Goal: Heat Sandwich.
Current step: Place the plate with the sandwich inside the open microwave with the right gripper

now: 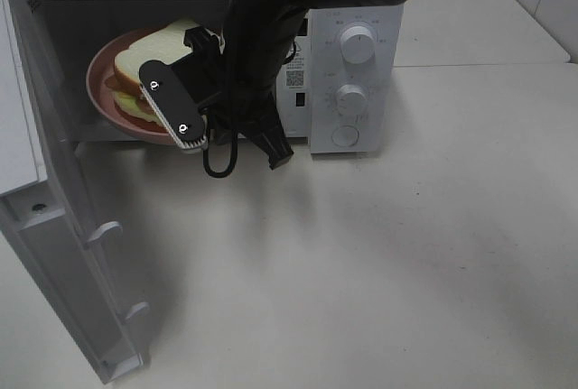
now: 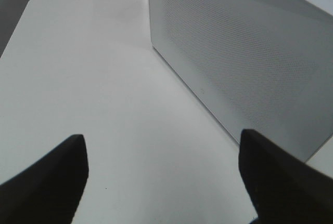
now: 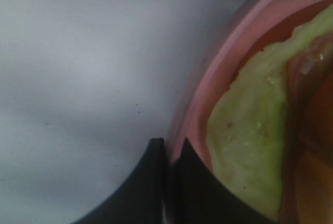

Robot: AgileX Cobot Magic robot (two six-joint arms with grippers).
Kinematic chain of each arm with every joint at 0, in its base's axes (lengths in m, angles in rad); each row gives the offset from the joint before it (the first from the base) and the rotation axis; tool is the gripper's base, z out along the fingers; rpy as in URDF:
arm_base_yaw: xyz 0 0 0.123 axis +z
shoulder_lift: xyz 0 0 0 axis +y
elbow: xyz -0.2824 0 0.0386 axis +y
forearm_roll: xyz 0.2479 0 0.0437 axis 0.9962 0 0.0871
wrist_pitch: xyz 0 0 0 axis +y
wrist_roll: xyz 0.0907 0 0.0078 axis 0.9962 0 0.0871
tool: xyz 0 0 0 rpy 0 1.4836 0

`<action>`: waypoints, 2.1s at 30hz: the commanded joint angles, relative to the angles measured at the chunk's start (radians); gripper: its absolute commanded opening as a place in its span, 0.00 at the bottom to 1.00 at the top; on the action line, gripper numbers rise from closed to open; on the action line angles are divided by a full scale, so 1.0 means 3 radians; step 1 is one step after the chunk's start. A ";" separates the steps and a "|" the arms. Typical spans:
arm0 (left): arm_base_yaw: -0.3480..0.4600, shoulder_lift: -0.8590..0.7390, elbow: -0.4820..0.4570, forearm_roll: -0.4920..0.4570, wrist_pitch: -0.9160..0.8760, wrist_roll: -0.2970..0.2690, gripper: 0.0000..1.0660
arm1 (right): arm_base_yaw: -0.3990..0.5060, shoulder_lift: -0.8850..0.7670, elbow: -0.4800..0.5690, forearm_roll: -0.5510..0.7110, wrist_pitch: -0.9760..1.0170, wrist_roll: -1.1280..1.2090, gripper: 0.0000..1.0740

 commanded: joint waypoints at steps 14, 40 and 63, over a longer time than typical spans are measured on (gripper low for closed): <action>-0.0010 -0.0010 0.0003 -0.0010 -0.0007 -0.0017 0.71 | -0.0223 0.0637 -0.1100 0.0217 -0.0003 -0.0067 0.00; -0.0010 -0.0010 0.0003 -0.0010 -0.0007 -0.0017 0.71 | -0.0470 0.1117 -0.1623 0.0560 -0.0240 -0.0217 0.00; -0.0010 -0.0010 0.0003 -0.0010 -0.0007 -0.0017 0.71 | -0.0577 0.1250 -0.1660 0.0617 -0.0533 -0.0193 0.00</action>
